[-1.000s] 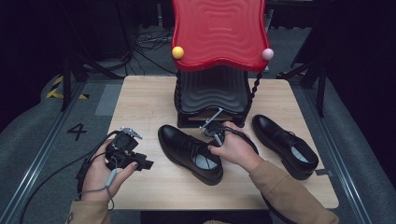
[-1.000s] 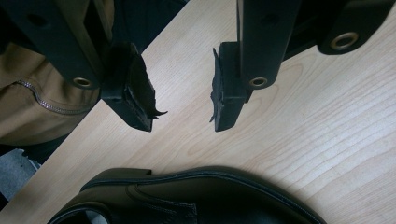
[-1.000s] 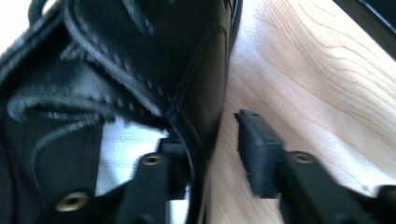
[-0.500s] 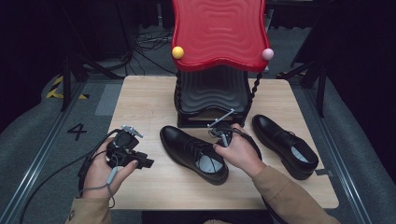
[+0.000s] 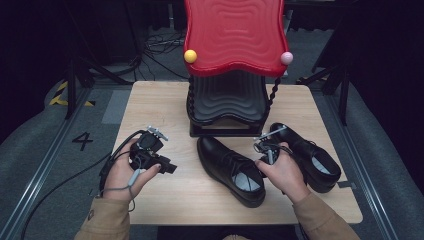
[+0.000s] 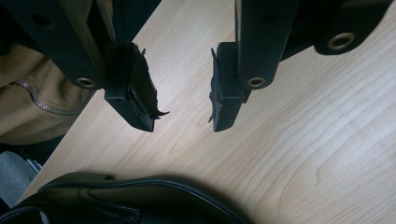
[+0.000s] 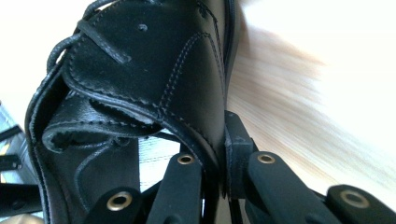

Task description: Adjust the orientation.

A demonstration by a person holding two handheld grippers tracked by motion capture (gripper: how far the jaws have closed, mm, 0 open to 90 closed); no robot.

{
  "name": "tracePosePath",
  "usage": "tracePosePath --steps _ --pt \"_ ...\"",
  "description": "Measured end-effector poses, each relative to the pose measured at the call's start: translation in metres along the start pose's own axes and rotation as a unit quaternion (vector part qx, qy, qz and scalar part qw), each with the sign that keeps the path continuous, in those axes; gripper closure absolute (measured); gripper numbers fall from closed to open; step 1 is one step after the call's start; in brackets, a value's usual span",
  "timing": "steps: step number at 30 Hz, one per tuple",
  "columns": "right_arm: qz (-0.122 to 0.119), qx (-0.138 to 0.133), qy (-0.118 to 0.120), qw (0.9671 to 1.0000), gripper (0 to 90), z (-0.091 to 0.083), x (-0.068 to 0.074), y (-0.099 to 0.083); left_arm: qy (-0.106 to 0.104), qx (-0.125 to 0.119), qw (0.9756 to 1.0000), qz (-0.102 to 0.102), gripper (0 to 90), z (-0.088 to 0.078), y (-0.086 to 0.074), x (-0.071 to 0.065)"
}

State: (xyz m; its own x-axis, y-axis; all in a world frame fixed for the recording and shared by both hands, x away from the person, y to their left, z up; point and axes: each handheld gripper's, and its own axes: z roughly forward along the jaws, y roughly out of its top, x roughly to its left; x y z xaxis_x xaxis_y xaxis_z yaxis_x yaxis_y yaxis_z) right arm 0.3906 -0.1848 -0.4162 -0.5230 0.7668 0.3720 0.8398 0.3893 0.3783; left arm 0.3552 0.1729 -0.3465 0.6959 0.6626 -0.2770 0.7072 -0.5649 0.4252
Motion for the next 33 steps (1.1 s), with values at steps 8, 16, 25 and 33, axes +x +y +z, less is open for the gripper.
tracePosePath --steps 8,16,25,33 --pt "0.06 0.01 0.001 0.9982 75.4 -0.008 -0.01 -0.018 -0.01 0.007 0.9998 0.017 60.6 0.008 0.015 -0.001" --pt "0.062 0.033 0.015 0.9974 67.0 -0.013 -0.007 -0.023 -0.012 0.006 0.9997 0.022 60.6 0.009 0.019 -0.002" --pt "-0.015 -0.002 0.008 0.9999 58.7 -0.048 -0.01 -0.022 -0.01 0.005 0.9998 0.017 59.5 0.009 0.018 0.001" --pt "-0.064 -0.065 -0.012 0.9958 57.5 -0.083 -0.034 -0.026 -0.011 0.001 0.9998 0.018 58.8 0.008 0.02 0.002"
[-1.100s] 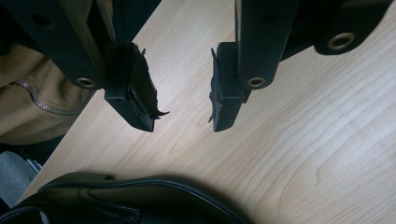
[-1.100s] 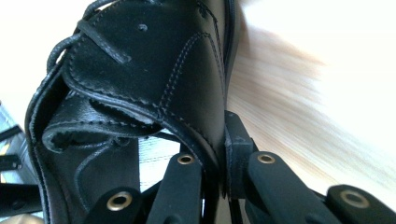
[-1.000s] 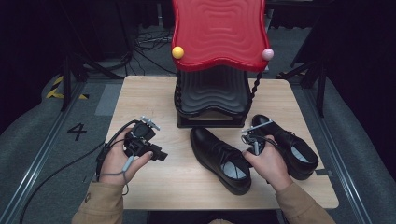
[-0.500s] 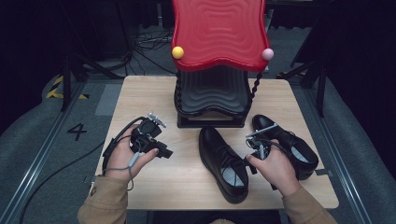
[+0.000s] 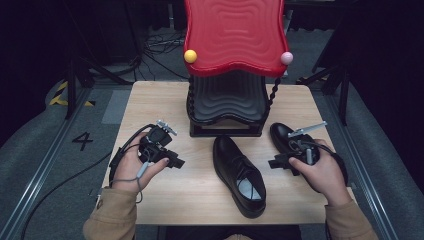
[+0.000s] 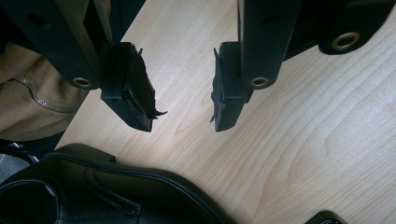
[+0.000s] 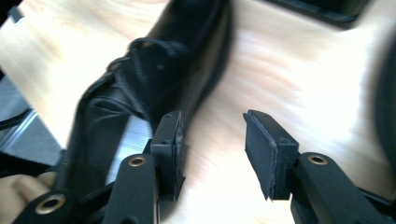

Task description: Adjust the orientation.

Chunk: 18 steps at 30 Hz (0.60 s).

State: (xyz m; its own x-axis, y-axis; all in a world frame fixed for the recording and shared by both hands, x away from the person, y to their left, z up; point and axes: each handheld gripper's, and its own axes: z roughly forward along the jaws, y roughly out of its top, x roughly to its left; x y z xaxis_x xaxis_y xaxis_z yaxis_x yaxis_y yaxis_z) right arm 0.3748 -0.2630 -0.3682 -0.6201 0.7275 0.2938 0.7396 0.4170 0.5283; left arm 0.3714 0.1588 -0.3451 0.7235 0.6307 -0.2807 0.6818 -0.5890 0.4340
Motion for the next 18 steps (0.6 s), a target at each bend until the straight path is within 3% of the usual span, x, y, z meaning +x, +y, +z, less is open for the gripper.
tracePosePath --steps 9,18 --pt "0.01 -0.032 -0.06 0.9977 55.1 -0.031 -0.031 -0.011 -0.002 0.003 1.0 -0.002 58.0 0.003 0.001 0.002" --pt "0.018 -0.03 -0.105 0.9939 53.4 -0.052 -0.051 -0.021 -0.004 0.006 1.0 -0.004 57.5 0.004 0.0 0.004"
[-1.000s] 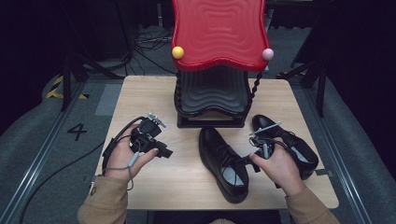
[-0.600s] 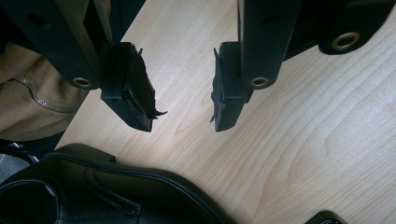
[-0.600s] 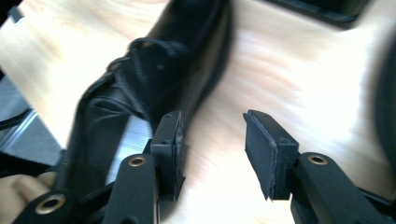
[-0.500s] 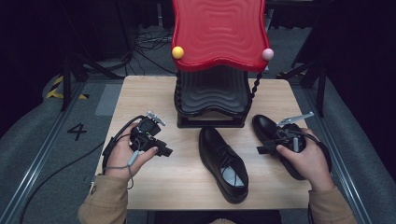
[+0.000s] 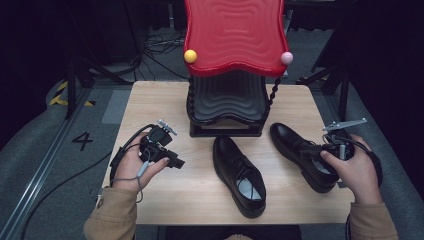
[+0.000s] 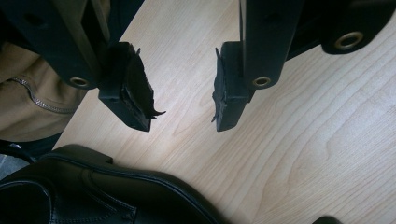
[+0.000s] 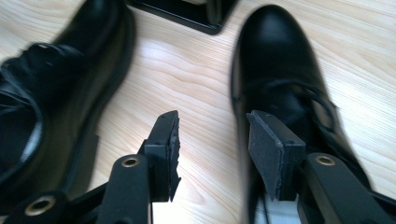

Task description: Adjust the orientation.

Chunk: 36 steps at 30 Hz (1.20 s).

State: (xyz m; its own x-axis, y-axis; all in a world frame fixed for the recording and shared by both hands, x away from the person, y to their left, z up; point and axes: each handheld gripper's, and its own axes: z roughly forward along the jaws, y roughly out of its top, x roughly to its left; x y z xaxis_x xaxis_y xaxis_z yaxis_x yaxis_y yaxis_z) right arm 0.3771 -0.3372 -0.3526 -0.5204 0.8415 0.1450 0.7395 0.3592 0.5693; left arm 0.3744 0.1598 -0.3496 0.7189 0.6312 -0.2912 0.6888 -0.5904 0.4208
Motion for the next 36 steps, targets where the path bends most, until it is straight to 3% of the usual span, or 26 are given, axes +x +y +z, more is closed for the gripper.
tracePosePath --steps 6,9,10,14,18,19,21,28,32,36 --pt "0.023 0.042 -0.039 0.9981 54.4 -0.001 -0.015 -0.007 -0.002 0.002 1.0 -0.005 57.9 0.002 0.0 0.001" --pt "0.024 0.054 -0.042 0.9973 54.3 0.001 -0.018 -0.009 -0.002 0.002 1.0 -0.005 57.9 0.002 -0.001 0.001" --pt "0.025 0.071 -0.046 0.9961 53.1 0.003 -0.02 -0.01 -0.001 0.001 1.0 -0.004 57.8 0.002 -0.001 0.001" --pt "0.014 0.091 -0.034 0.9951 51.5 0.013 -0.022 -0.013 -0.001 0.002 1.0 -0.005 57.6 0.002 0.0 0.001" --pt "-0.002 0.108 -0.036 0.9935 57.6 0.021 -0.022 -0.013 -0.002 0.006 1.0 -0.004 57.5 0.003 0.0 0.001" --pt "-0.002 0.119 -0.031 0.9924 62.9 0.027 -0.023 -0.014 -0.002 0.005 1.0 -0.003 57.5 0.003 0.0 0.001" --pt "-0.005 0.123 -0.031 0.992 63.8 0.031 -0.023 -0.014 -0.002 0.004 1.0 -0.003 57.5 0.003 0.0 0.002" --pt "-0.035 0.147 -0.018 0.9884 82.5 0.048 -0.019 -0.012 -0.002 0.005 1.0 -0.003 57.6 0.004 0.0 0.002" --pt "-0.053 0.147 -0.026 0.9873 85.6 0.047 -0.016 -0.011 -0.002 0.005 1.0 -0.002 57.7 0.004 0.001 0.002" --pt "-0.056 0.133 -0.041 0.9887 86.3 0.042 -0.015 -0.01 -0.003 0.004 1.0 0.0 57.8 0.004 0.002 0.002"
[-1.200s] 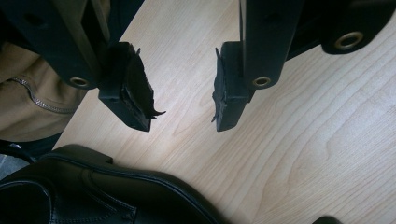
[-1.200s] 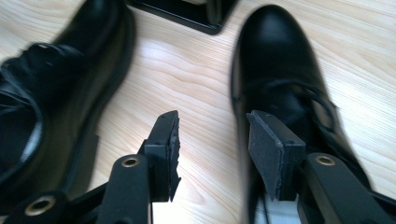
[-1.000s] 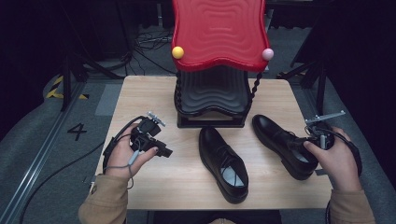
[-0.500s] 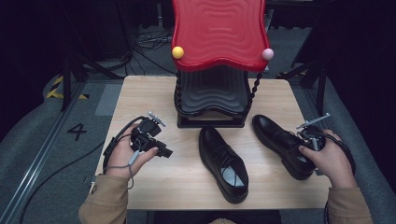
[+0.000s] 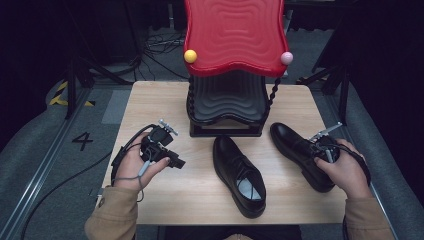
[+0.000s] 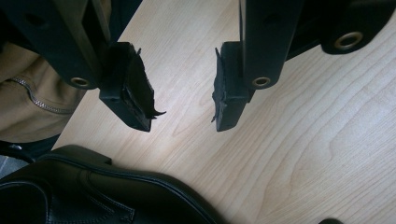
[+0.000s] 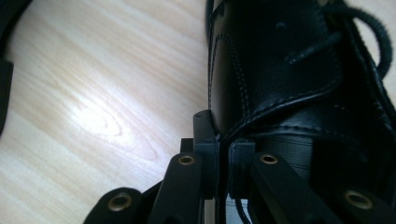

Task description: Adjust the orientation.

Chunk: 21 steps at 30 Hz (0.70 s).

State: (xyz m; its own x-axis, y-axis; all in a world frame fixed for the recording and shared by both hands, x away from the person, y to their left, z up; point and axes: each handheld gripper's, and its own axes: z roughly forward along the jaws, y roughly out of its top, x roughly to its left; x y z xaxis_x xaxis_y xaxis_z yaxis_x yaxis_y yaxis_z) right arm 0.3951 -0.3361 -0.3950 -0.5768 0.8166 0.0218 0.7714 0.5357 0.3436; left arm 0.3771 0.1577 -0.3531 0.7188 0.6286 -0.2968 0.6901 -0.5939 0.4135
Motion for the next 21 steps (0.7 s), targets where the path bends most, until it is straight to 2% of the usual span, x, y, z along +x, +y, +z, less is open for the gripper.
tracePosePath --steps 2,7,10,17,21 --pt "0.004 -0.011 -0.009 0.9999 86.4 -0.005 0.0 0.0 0.001 0.002 1.0 -0.001 57.9 0.0 0.0 0.0" --pt "0.024 -0.029 0.009 0.9993 86.5 -0.018 0.005 0.0 -0.002 0.003 1.0 -0.002 57.7 0.0 -0.001 0.001" --pt "0.026 -0.033 0.012 0.9991 86.5 -0.026 0.012 0.0 -0.001 0.001 1.0 -0.002 57.8 0.0 -0.001 0.0" --pt "0.018 -0.031 0.018 0.9992 86.4 -0.043 0.028 0.0 0.0 0.003 1.0 -0.001 57.9 0.0 -0.001 0.001" --pt "0.001 -0.03 0.026 0.9992 86.4 -0.049 0.041 0.002 -0.001 0.001 1.0 -0.002 57.9 0.0 -0.001 0.001"
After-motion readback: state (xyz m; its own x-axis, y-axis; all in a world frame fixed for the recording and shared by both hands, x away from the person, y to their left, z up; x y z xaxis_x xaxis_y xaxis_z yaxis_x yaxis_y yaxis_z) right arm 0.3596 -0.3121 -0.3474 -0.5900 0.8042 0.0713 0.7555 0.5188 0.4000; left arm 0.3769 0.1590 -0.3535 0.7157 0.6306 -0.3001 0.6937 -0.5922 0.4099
